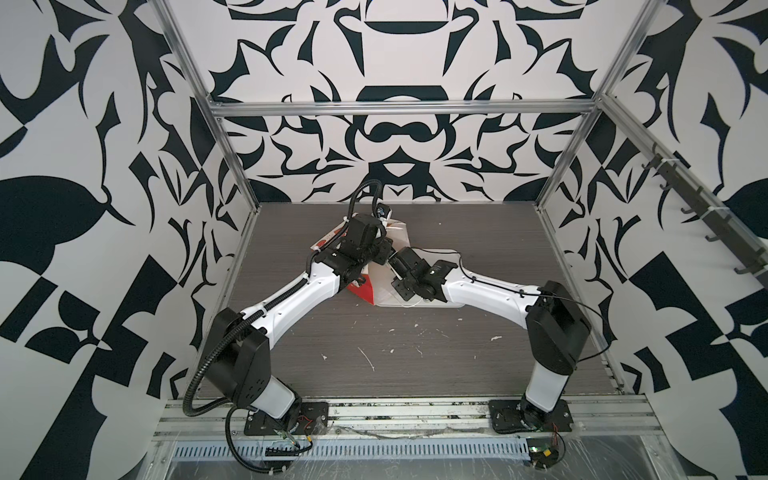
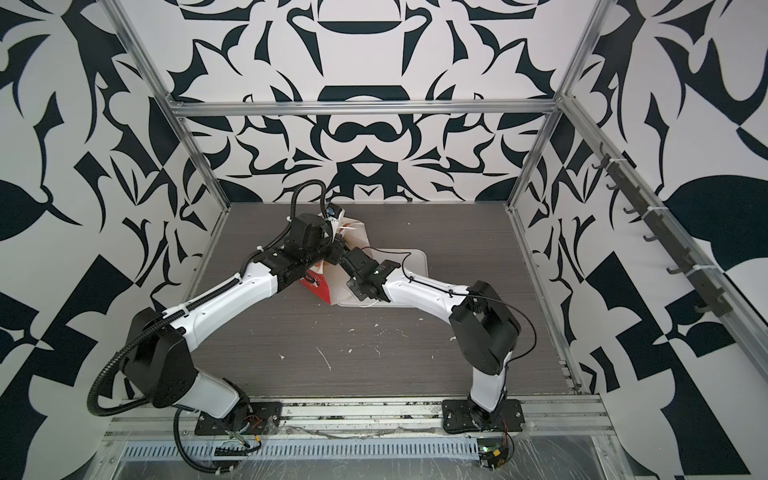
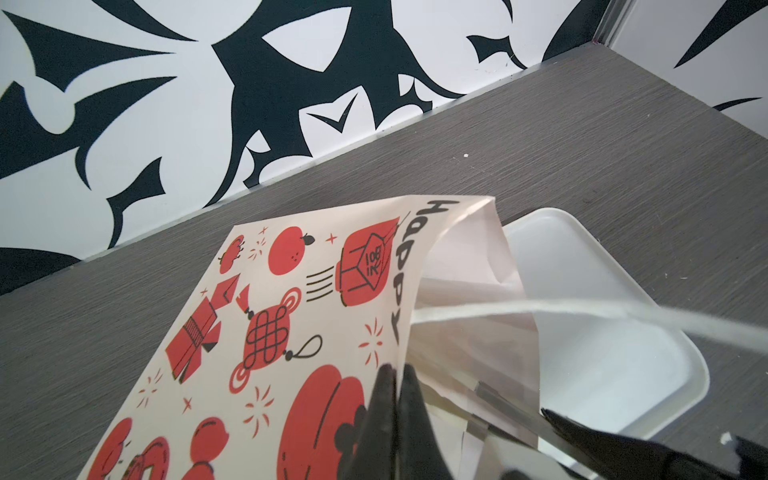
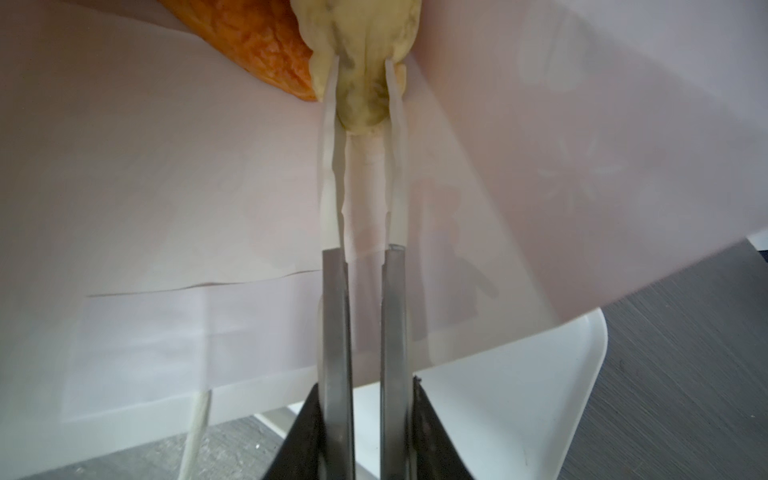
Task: Take the fake bread out of the paper bag
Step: 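Pull the yellow bun out of the bag with the tongs, drawing the right gripper back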
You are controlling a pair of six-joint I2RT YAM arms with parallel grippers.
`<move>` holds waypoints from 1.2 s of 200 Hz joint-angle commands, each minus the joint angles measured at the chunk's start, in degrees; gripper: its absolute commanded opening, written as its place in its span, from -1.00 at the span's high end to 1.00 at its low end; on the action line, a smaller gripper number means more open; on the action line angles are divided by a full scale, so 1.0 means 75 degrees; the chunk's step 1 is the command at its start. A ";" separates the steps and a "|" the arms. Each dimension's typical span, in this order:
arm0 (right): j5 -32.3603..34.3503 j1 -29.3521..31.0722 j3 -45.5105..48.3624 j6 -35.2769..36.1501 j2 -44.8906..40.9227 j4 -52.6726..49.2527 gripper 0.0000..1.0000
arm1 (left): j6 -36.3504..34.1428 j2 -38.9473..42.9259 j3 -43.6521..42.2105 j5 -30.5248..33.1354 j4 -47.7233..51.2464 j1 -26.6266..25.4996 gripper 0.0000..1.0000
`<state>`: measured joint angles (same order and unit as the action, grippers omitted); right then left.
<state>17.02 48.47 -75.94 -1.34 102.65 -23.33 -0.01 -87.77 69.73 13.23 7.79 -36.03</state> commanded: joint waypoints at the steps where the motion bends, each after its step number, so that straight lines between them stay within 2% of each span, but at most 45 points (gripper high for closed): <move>1: -0.0707 -0.0040 -0.0335 -0.0270 -0.0470 -0.0324 0.74 | 0.0037 -0.0082 -0.0074 0.0143 -0.0470 -0.0024 1.00; 60: -0.3159 -0.0709 -0.0302 -0.1379 -0.1152 -0.1122 0.73 | -0.0057 -0.0153 -0.0203 0.0252 -0.0638 -0.0013 1.00; 85: -0.4574 -0.1373 0.0258 -0.2215 -0.1669 -0.0753 0.72 | -0.0104 -0.0204 -0.0261 0.0212 -0.0736 -0.0013 1.00; 144: -0.6534 -0.2507 0.1323 -0.3592 -0.2296 0.0048 0.70 | -0.0292 -0.0179 -0.0497 -0.0124 -0.0970 -0.0012 1.00; 206: -0.8814 -0.3036 0.2531 -0.4851 -0.2964 0.1515 0.69 | -0.0334 -0.0101 -0.0544 0.0289 -0.0933 -0.0012 1.00; 240: -0.9357 -0.3118 0.3244 -0.5239 -0.3689 0.1998 0.68 | -0.0240 -0.0175 -0.0468 0.0522 -0.0977 -0.0012 1.00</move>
<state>-45.63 25.45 -53.78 -36.95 80.47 -16.40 -2.24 -89.10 66.39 14.79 2.20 -36.12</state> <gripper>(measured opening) 0.279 0.048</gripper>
